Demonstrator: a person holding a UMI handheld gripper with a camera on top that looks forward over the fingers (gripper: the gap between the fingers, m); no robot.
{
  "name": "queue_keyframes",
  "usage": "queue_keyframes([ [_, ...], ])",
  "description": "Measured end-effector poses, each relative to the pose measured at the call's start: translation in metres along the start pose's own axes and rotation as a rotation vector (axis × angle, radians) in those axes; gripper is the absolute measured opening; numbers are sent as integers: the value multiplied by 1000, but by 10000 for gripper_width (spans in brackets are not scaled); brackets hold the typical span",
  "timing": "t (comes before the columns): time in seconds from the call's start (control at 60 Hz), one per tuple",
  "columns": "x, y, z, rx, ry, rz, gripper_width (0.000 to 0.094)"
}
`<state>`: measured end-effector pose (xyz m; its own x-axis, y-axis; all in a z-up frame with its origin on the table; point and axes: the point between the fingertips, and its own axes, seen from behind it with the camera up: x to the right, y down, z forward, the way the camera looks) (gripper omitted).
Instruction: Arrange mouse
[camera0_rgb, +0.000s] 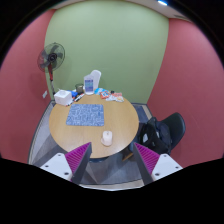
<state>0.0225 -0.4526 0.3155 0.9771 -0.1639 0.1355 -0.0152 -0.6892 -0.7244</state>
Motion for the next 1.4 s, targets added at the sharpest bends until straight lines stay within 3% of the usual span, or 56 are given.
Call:
queue_keyframes([
  [0.367,-1,66,40,-42,-2,77,839],
  [0.45,-1,95,74,-17,-12,98,842],
  [0.633,-14,102,170,103,-34,80,840],
  [0.9,-41,81,316,125,-91,68,823],
  [1.1,-37,70,377,127,-96,108,712],
  [1.233,-37,70,395,123,-123,108,542],
  [1.4,-36,69,397,125,-120,91,438],
])
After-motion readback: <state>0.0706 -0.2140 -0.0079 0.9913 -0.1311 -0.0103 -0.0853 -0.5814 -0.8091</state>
